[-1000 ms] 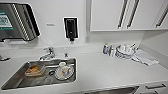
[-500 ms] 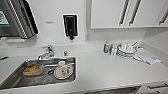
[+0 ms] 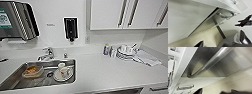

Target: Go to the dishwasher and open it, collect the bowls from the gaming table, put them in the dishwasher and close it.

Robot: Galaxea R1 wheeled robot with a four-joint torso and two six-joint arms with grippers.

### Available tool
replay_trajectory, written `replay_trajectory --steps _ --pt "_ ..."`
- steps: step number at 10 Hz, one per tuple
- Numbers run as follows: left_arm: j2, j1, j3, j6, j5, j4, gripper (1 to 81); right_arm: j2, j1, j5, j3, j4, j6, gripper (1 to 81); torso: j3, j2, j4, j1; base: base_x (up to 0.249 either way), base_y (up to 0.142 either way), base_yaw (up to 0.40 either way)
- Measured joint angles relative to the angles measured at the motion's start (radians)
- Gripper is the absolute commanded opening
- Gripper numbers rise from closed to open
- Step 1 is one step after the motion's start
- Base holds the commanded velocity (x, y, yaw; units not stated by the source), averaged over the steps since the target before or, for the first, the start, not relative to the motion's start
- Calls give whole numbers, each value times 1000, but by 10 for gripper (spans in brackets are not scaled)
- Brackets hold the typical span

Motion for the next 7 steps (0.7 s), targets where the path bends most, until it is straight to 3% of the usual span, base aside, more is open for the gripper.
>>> replay_trajectory --steps 3,7 --pt "4 -1 0 0 4 0 811 -5 40 -50 -9 1 60 811 0 -83 0 52 0 0 0" --pt "4 -22 22 0 3 5 811 -5 136 -143 -9 66 69 811 0 -91 0 58 0 0 0"
